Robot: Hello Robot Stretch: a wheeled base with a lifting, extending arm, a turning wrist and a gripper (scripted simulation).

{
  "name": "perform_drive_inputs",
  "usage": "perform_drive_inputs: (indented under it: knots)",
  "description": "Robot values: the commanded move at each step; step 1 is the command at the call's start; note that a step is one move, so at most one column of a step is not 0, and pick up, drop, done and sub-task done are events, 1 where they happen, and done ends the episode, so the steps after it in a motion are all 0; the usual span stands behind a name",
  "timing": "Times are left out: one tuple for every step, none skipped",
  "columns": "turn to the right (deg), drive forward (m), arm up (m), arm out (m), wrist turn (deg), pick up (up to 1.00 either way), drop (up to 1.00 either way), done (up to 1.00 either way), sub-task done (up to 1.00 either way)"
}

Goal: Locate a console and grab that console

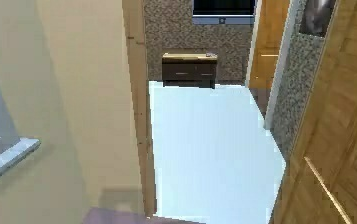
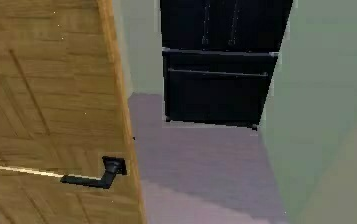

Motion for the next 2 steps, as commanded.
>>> perform_drive_inputs:
  knots:
    - [0.0, 1.0, 0.0, 0.0, 0.0, 0.0, 0.0, 0.0, 0.0]
    - [9.0, 0.0, 0.0, 0.0, 0.0, 0.0, 0.0, 0.0, 0.0]
